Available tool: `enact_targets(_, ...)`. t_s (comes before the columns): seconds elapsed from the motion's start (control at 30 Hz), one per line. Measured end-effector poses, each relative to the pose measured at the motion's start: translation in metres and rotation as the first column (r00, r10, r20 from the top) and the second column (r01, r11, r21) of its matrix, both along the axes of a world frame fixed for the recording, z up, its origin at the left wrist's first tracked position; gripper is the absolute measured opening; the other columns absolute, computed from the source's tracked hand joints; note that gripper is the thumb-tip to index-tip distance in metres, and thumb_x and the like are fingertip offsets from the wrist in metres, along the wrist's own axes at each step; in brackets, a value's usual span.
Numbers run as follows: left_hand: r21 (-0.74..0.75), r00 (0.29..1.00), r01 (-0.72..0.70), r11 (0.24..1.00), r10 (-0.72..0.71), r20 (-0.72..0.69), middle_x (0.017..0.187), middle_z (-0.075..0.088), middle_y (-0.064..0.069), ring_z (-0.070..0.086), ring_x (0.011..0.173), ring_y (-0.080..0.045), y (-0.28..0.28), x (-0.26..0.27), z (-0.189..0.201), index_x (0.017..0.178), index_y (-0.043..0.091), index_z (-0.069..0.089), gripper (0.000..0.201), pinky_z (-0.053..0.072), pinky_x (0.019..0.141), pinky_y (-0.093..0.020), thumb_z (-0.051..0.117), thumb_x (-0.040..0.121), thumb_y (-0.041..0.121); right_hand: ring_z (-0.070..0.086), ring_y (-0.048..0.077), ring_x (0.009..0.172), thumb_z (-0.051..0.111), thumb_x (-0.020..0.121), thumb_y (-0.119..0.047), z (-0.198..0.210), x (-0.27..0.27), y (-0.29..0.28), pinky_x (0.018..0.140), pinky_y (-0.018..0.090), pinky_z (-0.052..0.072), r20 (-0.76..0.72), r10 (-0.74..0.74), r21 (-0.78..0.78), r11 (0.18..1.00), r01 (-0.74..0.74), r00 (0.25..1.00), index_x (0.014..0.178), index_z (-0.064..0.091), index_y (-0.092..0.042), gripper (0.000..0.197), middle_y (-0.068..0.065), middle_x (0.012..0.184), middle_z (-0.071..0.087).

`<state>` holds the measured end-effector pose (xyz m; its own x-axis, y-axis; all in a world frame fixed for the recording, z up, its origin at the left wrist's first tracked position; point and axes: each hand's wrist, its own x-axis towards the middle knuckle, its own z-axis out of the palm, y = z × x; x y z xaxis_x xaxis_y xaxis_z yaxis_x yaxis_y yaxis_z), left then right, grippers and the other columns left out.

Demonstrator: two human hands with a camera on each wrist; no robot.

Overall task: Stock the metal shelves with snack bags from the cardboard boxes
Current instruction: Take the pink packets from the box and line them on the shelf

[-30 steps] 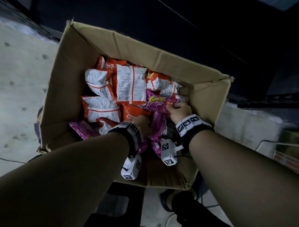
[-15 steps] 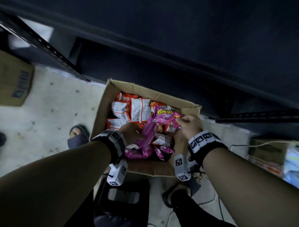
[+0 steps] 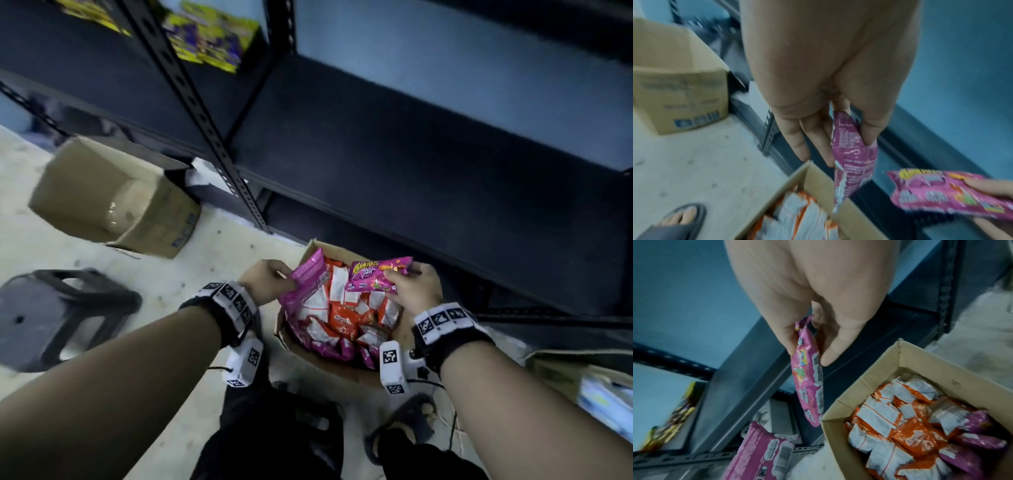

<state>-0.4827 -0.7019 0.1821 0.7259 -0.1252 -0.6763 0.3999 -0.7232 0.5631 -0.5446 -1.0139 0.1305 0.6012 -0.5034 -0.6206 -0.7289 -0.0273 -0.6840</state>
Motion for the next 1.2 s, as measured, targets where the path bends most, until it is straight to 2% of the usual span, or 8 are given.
enact_targets(0.13,-0.049,0.993,-0.099,0.994,0.102,0.062,0.064,0.068,0.002,0.059,0.059,-0.012,0.031,0.004,0.045,0.074,0.022,0.07,0.017,0.048,0.062,-0.025,0.08,0.082,0.011,0.075,0.02,0.083,0.083,0.083,-0.021,0.101,0.027,0.043,0.08,0.043,0.062,0.032,0.198,-0.053,0.979,-0.196,0.98,0.091,0.072,-0.014,0.016,0.001,0.087,0.077)
enact_targets(0.27,-0.06,0.981,-0.128,0.99,0.135,0.135,0.066,0.069,-0.002,0.059,0.061,-0.015,0.054,0.006,0.084,0.078,0.017,0.07,0.015,0.049,0.06,-0.025,0.077,0.084,0.006,0.07,0.007,0.08,0.078,0.086,-0.023,0.153,0.044,0.058,0.065,0.025,0.051,0.114,0.461,-0.212,0.877,-0.432,0.88,0.091,0.07,-0.021,0.01,-0.01,0.085,0.074)
enact_targets(0.43,0.004,0.946,-0.13,0.992,0.123,0.299,0.083,0.076,-0.002,0.067,0.074,-0.015,0.072,0.018,0.142,0.088,0.019,0.075,0.004,0.055,0.074,-0.032,0.076,0.084,0.02,0.067,0.0,0.086,0.077,0.088,-0.017,0.21,0.069,0.075,0.068,0.014,0.048,0.2,0.673,-0.339,0.73,-0.594,0.713,0.096,0.07,-0.028,0.015,-0.014,0.09,0.072)
enact_targets(0.53,-0.035,0.902,-0.174,0.984,0.173,0.396,0.08,0.075,0.005,0.069,0.075,-0.012,0.079,0.035,0.183,0.083,0.022,0.073,0.005,0.057,0.076,-0.032,0.077,0.084,0.024,0.068,0.001,0.091,0.079,0.087,-0.021,0.247,0.089,0.079,0.08,0.021,0.055,0.236,0.737,-0.392,0.668,-0.632,0.633,0.104,0.073,-0.026,0.019,-0.014,0.096,0.073)
enact_targets(0.63,-0.114,0.836,-0.164,0.98,0.2,0.511,0.077,0.074,0.006,0.066,0.069,-0.007,0.084,0.058,0.231,0.08,0.024,0.072,0.009,0.055,0.072,-0.03,0.08,0.084,0.023,0.069,-0.001,0.086,0.082,0.085,-0.022,0.292,0.107,0.083,0.082,0.026,0.058,0.304,0.757,-0.415,0.652,-0.635,0.578,0.103,0.072,-0.029,0.022,-0.013,0.093,0.073)
enact_targets(0.83,-0.243,0.7,-0.115,0.963,0.252,0.668,0.08,0.075,0.005,0.069,0.067,-0.002,0.078,0.094,0.33,0.089,0.018,0.073,0.006,0.053,0.061,-0.018,0.078,0.09,0.021,0.069,-0.001,0.081,0.081,0.087,-0.024,0.392,0.128,0.086,0.069,0.015,0.051,0.479,0.751,-0.509,0.659,-0.553,0.454,0.098,0.07,-0.031,0.017,-0.013,0.089,0.073)
enact_targets(1.0,-0.288,0.574,-0.09,0.953,0.286,0.767,0.083,0.075,0.005,0.069,0.073,-0.005,0.074,0.109,0.384,0.087,0.02,0.073,0.004,0.053,0.067,-0.023,0.074,0.09,0.018,0.072,0.008,0.092,0.077,0.09,-0.024,0.446,0.128,0.077,0.084,0.038,0.059,0.603,0.692,-0.501,0.715,-0.488,0.396,0.102,0.07,-0.033,0.017,-0.011,0.098,0.076)
enact_targets(1.2,-0.391,0.492,-0.003,0.92,0.342,0.801,0.081,0.074,0.004,0.069,0.065,-0.003,0.036,0.12,0.423,0.088,0.018,0.073,0.006,0.053,0.058,-0.019,0.074,0.091,0.013,0.07,0.008,0.098,0.079,0.09,-0.023,0.479,0.125,0.047,0.09,0.032,0.056,0.71,0.571,-0.491,0.821,-0.291,0.413,0.103,0.069,-0.03,0.018,-0.01,0.101,0.075)
